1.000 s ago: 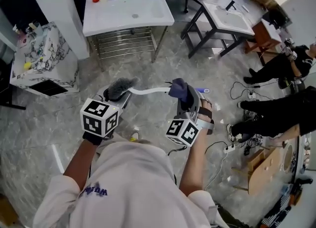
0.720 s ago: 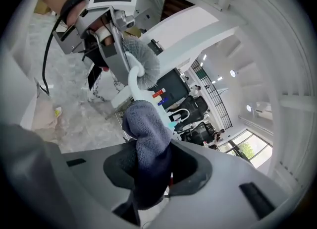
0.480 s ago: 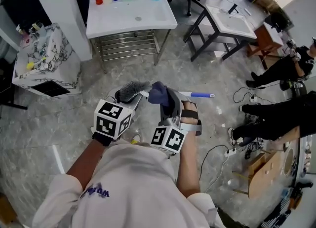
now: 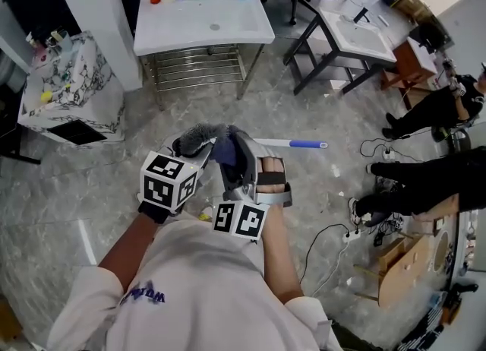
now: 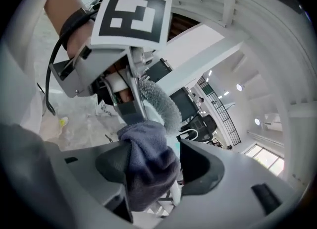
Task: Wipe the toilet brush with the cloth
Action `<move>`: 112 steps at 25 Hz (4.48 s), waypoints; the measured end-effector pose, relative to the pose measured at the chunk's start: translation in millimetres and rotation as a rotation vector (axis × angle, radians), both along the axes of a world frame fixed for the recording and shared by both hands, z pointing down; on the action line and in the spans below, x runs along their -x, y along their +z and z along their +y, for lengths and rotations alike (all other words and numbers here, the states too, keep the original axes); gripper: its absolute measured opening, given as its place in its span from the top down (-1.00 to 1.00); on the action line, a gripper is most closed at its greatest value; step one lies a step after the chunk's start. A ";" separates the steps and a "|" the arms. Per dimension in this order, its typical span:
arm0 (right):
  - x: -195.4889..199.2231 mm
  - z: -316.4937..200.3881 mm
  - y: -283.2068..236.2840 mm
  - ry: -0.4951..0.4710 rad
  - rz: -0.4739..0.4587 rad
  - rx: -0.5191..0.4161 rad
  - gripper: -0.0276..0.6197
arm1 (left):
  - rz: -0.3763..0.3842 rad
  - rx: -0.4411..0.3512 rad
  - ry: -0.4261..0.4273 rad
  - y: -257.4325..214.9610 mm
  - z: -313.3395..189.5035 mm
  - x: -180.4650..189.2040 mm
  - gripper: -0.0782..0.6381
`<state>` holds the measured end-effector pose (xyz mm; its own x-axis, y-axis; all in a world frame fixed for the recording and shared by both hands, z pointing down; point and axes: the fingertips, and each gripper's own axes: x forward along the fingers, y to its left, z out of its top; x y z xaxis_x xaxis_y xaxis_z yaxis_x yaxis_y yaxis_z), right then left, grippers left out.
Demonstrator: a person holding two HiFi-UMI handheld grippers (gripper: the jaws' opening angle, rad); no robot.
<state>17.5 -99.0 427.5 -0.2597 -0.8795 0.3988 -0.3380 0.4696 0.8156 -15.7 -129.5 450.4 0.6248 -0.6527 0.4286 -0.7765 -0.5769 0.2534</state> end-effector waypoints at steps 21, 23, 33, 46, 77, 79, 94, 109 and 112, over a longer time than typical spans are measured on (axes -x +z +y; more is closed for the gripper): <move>-92.4 -29.2 12.5 0.214 0.113 -0.010 0.51 | 0.020 0.037 -0.025 3.9 -4.5 22.7 0.36; -99.8 -30.1 16.0 0.226 0.122 -0.011 0.51 | 0.018 0.035 -0.014 4.2 -3.3 25.6 0.36; -125.0 -31.9 16.8 0.275 0.096 -0.003 0.48 | 0.011 0.039 0.024 1.0 -4.1 33.6 0.36; -164.9 -35.6 18.3 0.342 0.102 0.005 0.50 | 0.055 0.059 0.044 5.2 -5.1 49.0 0.34; -128.1 -33.3 17.2 0.285 0.126 0.003 0.54 | 0.031 0.034 0.071 2.1 -7.2 29.7 0.35; -111.3 -31.2 17.8 0.245 0.110 0.001 0.56 | 0.033 0.033 0.081 2.7 -5.4 24.2 0.34; -48.7 -16.3 17.4 0.130 0.077 0.015 0.58 | 0.005 0.006 0.111 3.0 3.9 0.1 0.36; 4.7 1.9 24.0 0.018 0.075 0.024 0.61 | 0.003 0.048 0.072 15.4 12.3 -7.3 0.36; 2.8 2.1 25.4 0.018 0.063 0.022 0.60 | -0.002 0.044 0.074 16.3 12.4 -4.4 0.36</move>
<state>14.7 -97.0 452.9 -0.2172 -0.8746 0.4335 -0.2947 0.4821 0.8251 -11.3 -117.1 466.6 0.6699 -0.5852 0.4569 -0.7325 -0.6213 0.2783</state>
